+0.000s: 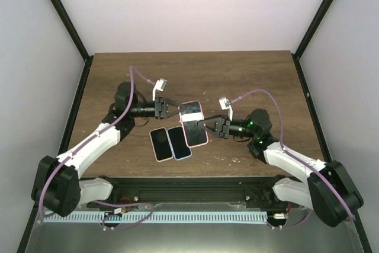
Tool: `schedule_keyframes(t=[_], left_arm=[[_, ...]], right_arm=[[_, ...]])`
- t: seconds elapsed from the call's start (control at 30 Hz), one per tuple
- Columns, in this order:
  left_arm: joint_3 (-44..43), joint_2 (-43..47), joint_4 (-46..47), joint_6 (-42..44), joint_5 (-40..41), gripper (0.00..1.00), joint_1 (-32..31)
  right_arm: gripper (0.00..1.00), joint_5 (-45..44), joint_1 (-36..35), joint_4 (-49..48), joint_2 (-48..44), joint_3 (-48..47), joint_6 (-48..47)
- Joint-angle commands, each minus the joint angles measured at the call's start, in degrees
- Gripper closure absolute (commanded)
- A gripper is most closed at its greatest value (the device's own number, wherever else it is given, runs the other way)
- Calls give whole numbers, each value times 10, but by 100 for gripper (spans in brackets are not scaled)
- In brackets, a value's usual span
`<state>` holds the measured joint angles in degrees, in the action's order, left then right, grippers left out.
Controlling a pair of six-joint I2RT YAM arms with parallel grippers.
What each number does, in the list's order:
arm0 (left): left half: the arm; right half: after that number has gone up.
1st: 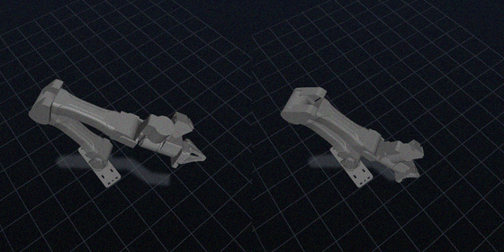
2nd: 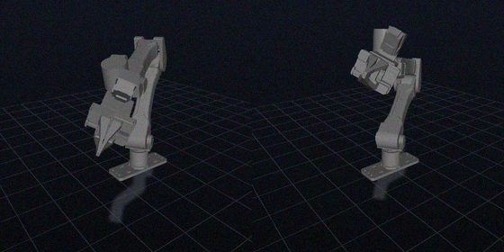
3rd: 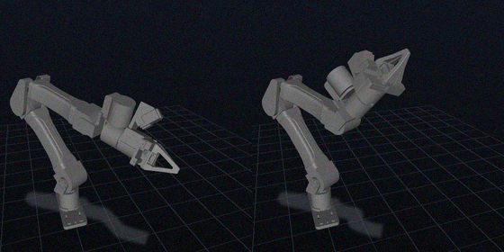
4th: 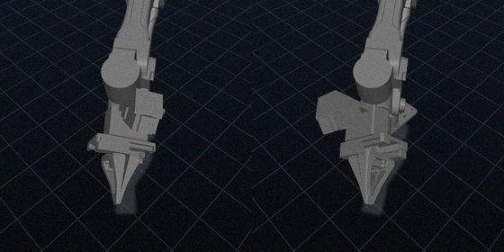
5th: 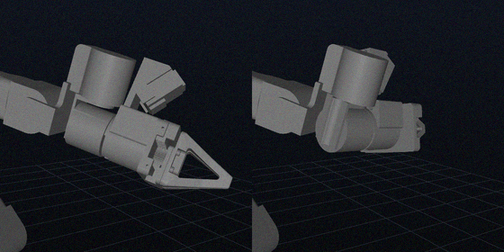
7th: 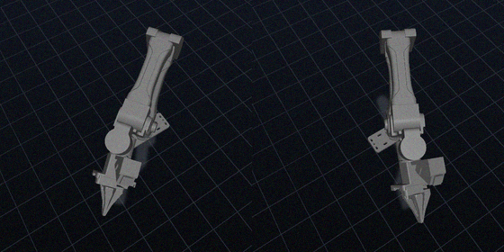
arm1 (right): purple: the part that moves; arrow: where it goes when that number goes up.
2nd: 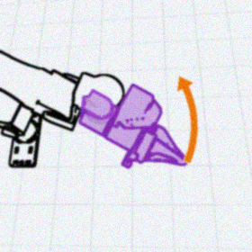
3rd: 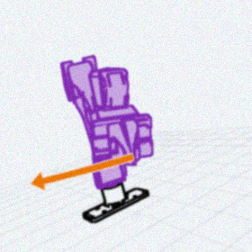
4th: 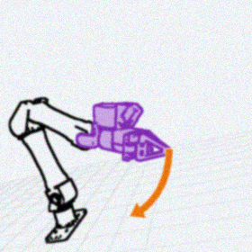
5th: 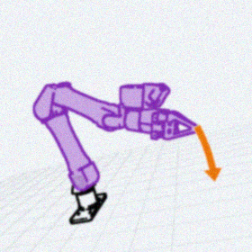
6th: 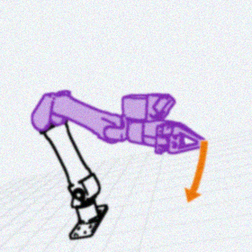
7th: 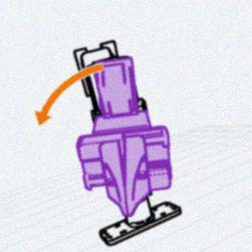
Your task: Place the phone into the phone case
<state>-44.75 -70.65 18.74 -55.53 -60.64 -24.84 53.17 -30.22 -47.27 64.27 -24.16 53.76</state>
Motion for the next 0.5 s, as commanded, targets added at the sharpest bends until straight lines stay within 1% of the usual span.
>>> schedule_keyframes(t=[0.0, 0.07, 0.1, 0.17, 0.23, 0.3, 0.33, 0.37, 0.47], left_arm=[[-14, -5, -18, 37, -16, 98, 1], [-15, -9, -14, 38, -22, 97, 1], [-15, -11, -14, 38, -24, 96, 1], [-18, -14, -14, 37, -26, 91, 1], [-22, -14, -15, 31, -28, 83, 1], [-22, -9, -15, 22, -29, 73, 1], [-21, -4, -13, 15, -28, 63, 1], [-19, 1, -10, 6, -27, 58, 1], [-7, 15, 9, -32, -22, 51, 1]], right_arm=[[69, 14, -8, -25, 7, -29, 8], [68, 16, -9, -34, 16, -32, 16], [70, 17, -10, -39, 20, -34, 20], [78, 23, -13, -43, 32, -39, 21], [82, 28, -14, -44, 38, -41, 17], [83, 26, -13, -41, 38, -41, 11], [84, 25, -14, -40, 36, -41, 10], [84, 25, -14, -42, 35, -41, 10], [85, 26, -13, -48, 31, -40, 10]])
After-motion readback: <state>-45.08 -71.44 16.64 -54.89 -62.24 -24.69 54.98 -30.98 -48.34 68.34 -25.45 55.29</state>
